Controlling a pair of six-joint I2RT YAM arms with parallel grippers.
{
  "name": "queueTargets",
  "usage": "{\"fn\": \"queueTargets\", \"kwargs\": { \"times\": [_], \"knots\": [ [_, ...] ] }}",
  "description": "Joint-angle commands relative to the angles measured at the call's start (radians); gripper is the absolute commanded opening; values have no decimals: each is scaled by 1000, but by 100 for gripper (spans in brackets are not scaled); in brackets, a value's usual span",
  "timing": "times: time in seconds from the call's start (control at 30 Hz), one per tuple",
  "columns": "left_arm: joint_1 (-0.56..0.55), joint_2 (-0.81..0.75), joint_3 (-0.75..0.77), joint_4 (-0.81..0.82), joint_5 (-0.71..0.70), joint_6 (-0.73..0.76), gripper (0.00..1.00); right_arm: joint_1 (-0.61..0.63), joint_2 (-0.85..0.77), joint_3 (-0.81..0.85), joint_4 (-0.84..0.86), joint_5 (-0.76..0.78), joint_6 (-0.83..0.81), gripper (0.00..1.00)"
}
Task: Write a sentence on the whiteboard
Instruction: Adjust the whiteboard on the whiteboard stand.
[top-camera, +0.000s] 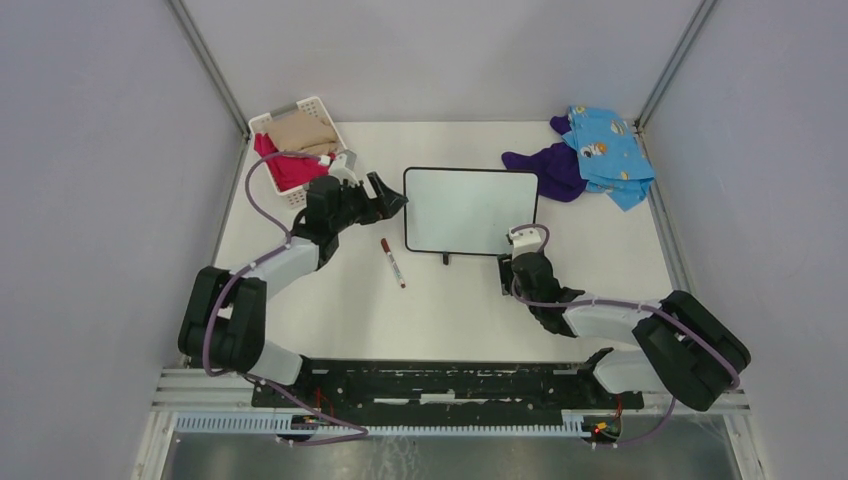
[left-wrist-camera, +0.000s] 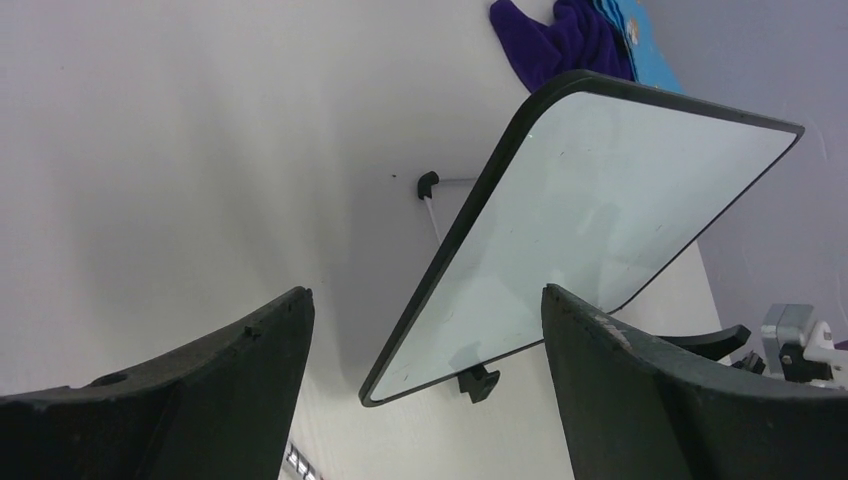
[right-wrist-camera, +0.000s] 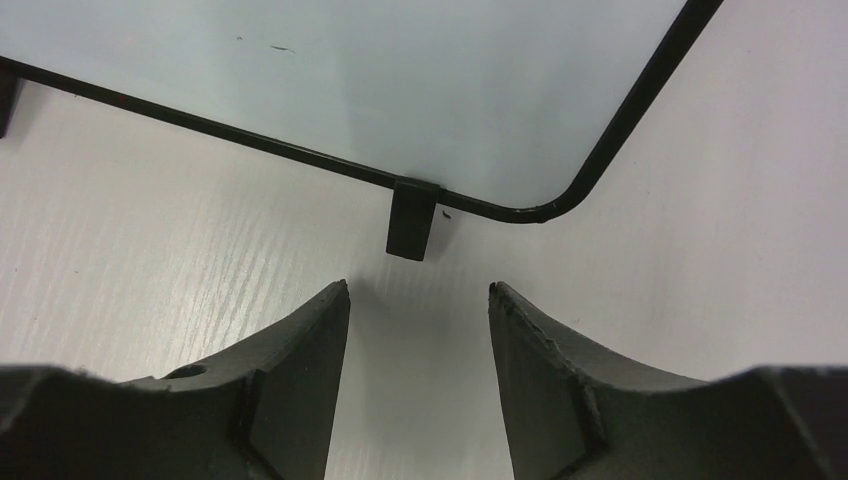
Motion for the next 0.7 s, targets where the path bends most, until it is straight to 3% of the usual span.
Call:
{"fn": "queueTargets", "kwargs": {
  "times": [0.0, 0.67],
  "knots": [
    [8, 55, 0, 127, 68, -12, 87, 1, 14, 33, 65, 30, 5, 59],
    [-30, 192, -6, 230, 183, -43, 75, 1, 62, 80, 78, 36, 17, 54]
  ]
}}
